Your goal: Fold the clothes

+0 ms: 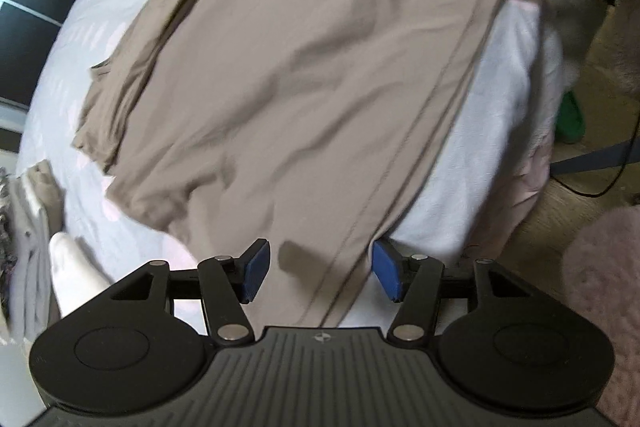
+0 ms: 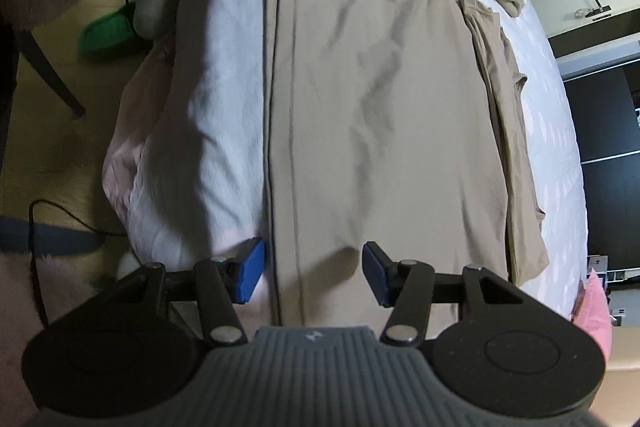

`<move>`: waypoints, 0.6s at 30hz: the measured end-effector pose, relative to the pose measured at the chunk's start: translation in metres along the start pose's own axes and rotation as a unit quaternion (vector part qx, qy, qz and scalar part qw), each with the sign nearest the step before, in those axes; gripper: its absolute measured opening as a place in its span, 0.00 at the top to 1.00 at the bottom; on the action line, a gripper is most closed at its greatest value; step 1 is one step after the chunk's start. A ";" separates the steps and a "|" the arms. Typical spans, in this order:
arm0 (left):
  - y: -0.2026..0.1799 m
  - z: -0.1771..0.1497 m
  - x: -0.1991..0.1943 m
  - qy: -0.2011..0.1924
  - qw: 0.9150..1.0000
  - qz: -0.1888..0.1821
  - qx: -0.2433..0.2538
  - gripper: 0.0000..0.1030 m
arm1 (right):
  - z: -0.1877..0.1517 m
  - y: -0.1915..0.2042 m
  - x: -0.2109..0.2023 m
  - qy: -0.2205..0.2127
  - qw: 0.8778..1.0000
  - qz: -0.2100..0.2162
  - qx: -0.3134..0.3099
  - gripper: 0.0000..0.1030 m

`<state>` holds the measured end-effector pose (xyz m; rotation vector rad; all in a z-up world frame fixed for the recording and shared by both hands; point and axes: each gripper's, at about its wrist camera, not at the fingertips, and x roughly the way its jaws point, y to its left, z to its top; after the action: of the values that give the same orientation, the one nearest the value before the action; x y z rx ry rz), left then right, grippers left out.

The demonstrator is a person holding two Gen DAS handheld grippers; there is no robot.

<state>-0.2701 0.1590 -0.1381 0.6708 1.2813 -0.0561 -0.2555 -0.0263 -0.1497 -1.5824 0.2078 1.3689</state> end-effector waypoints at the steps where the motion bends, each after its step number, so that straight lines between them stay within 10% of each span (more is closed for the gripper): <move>1: 0.001 0.000 0.000 0.000 1.000 0.004 -0.003 0.47 | -0.002 0.000 0.000 0.006 1.000 -0.003 -0.004 0.45; 8: 0.008 -0.003 0.003 0.008 0.998 0.067 -0.017 0.68 | -0.009 0.003 0.002 0.038 0.998 -0.031 -0.025 0.45; 18: 0.015 -0.018 0.003 0.014 0.998 0.040 -0.046 0.68 | -0.021 -0.003 0.005 0.062 0.997 -0.036 -0.004 0.45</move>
<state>-0.2784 0.1808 -0.1364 0.6447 1.2753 0.0779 -0.2377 -0.0382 -0.1552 -1.6666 0.2171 1.2189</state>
